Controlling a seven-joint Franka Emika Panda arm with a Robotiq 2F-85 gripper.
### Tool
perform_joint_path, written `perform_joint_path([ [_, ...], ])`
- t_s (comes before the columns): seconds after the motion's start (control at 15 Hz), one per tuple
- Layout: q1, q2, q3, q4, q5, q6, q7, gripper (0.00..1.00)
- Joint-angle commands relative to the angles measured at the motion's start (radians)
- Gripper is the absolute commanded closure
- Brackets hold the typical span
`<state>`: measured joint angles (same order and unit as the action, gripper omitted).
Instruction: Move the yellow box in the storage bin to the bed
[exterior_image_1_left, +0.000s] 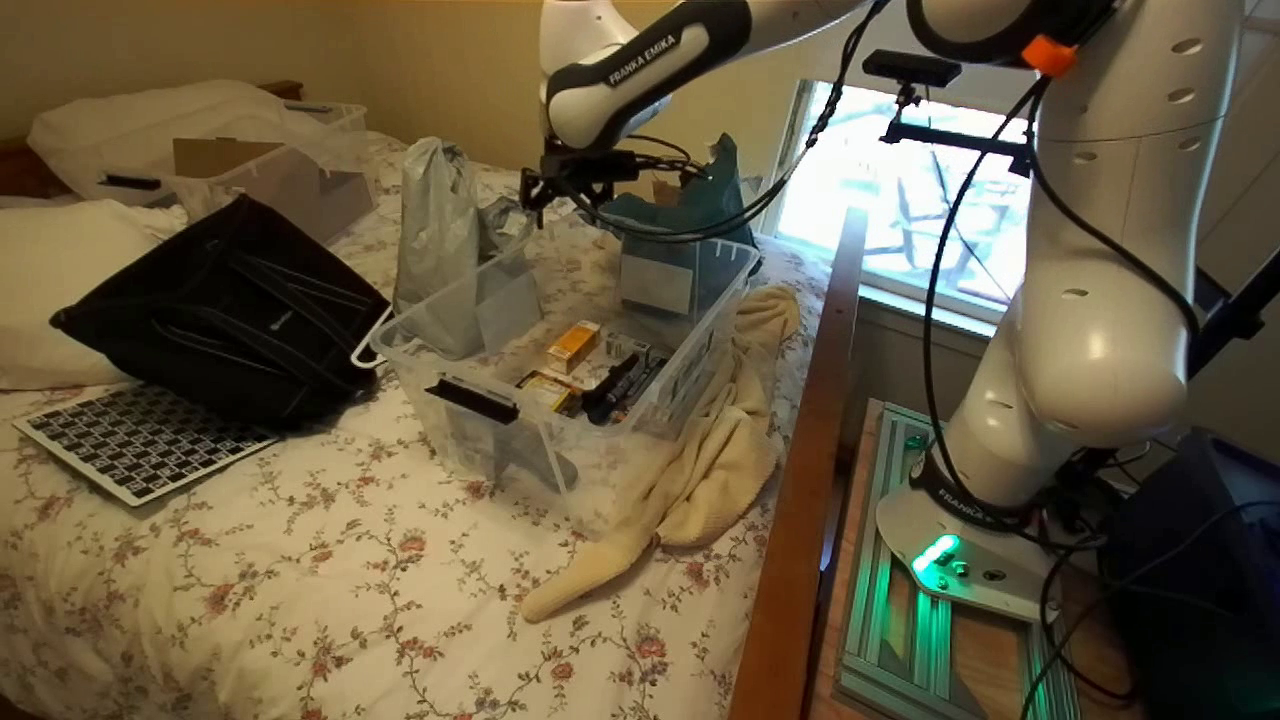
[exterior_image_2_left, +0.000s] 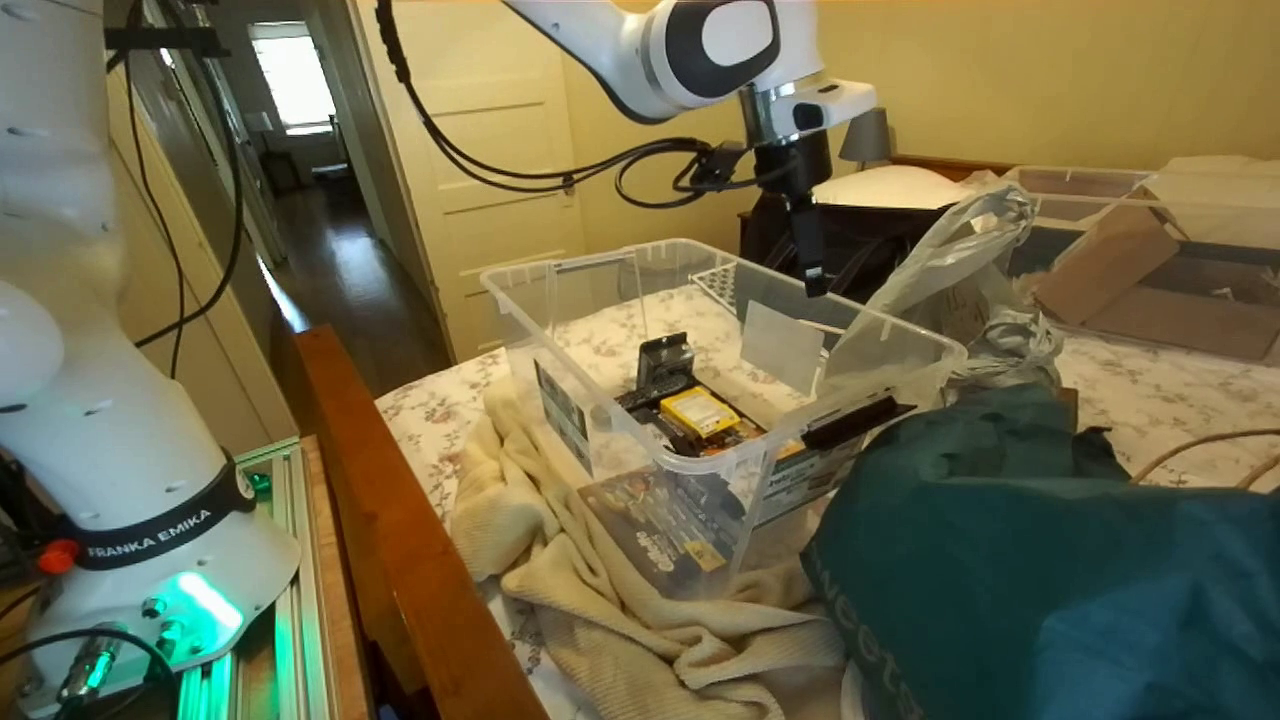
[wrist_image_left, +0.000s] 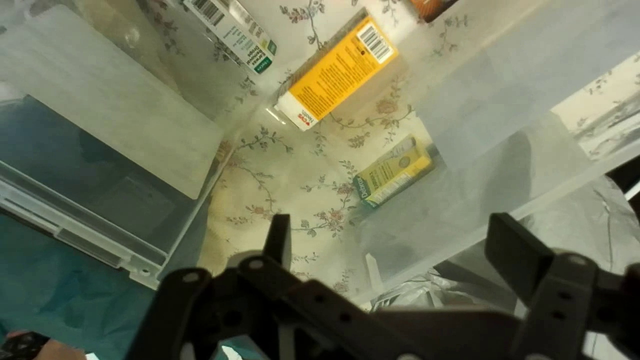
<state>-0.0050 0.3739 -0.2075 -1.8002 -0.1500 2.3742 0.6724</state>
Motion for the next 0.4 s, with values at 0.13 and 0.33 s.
perform_joint_path([
  [0.13,-0.006,-0.055,0.002,-0.082,-0.005,0.022,-0.036,0.0],
  [0.33,-0.01,-0.087,0.003,-0.129,-0.008,0.038,-0.053,0.0],
])
